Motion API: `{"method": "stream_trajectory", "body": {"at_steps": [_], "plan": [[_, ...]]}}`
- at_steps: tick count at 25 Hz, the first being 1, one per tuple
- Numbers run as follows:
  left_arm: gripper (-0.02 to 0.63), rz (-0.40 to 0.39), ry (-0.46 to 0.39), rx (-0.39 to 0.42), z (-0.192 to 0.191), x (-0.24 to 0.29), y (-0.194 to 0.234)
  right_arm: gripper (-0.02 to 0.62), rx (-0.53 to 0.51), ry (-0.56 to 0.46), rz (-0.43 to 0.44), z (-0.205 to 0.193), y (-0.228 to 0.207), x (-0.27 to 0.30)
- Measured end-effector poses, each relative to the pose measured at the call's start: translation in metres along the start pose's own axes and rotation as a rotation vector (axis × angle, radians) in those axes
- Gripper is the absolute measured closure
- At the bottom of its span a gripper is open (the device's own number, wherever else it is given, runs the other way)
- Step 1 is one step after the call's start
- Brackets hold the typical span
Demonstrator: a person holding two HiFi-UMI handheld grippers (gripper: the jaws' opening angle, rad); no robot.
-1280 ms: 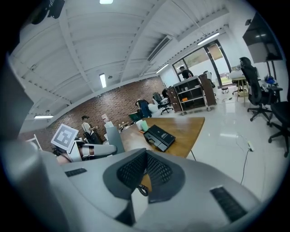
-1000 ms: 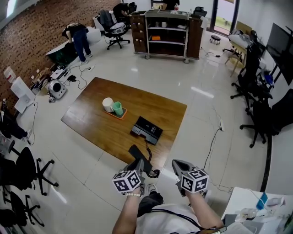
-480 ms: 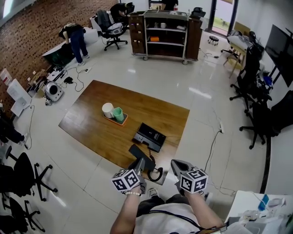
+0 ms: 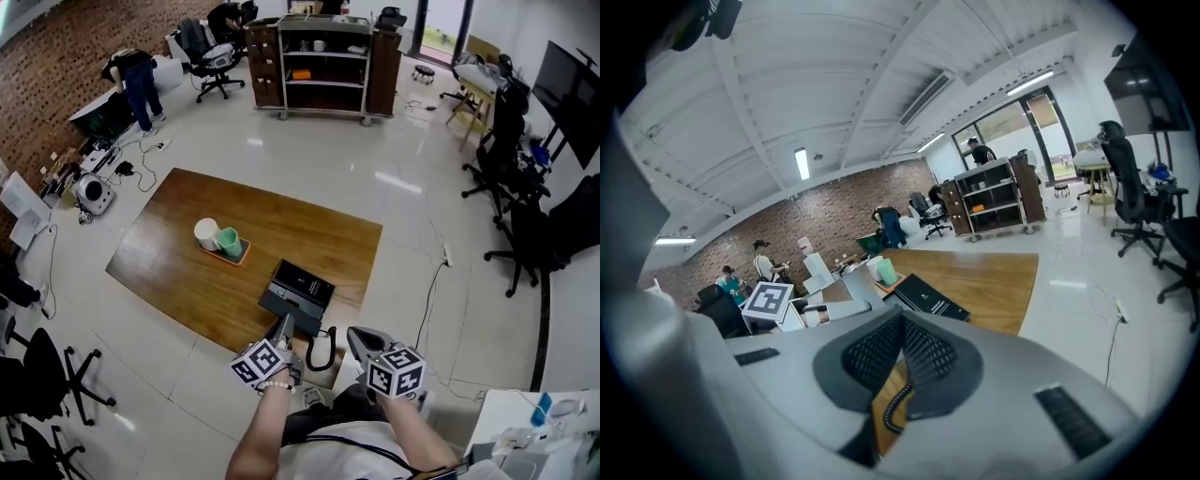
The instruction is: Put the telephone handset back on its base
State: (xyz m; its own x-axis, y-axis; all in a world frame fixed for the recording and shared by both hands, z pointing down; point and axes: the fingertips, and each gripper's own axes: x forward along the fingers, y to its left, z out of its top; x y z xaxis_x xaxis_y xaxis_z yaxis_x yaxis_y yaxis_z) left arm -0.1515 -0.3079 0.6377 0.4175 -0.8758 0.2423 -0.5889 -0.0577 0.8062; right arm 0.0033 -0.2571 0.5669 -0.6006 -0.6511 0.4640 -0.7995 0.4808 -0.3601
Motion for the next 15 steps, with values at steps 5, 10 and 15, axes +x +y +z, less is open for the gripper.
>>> {"method": "stream_trajectory", "body": {"at_steps": [5,10,15], "plan": [[0.535,-0.023,-0.080,-0.137,0.002,0.019,0.022,0.583,0.009,0.011,-0.010,-0.001,-0.005,0.007],[0.535,-0.037,-0.099,-0.192,0.002,0.039,0.036,0.583,0.023,0.023,-0.021,-0.002,-0.009,0.014],[0.535,-0.054,-0.078,-0.196,-0.004,0.052,0.042,0.583,0.041,0.024,-0.036,-0.006,-0.013,0.018]]}}
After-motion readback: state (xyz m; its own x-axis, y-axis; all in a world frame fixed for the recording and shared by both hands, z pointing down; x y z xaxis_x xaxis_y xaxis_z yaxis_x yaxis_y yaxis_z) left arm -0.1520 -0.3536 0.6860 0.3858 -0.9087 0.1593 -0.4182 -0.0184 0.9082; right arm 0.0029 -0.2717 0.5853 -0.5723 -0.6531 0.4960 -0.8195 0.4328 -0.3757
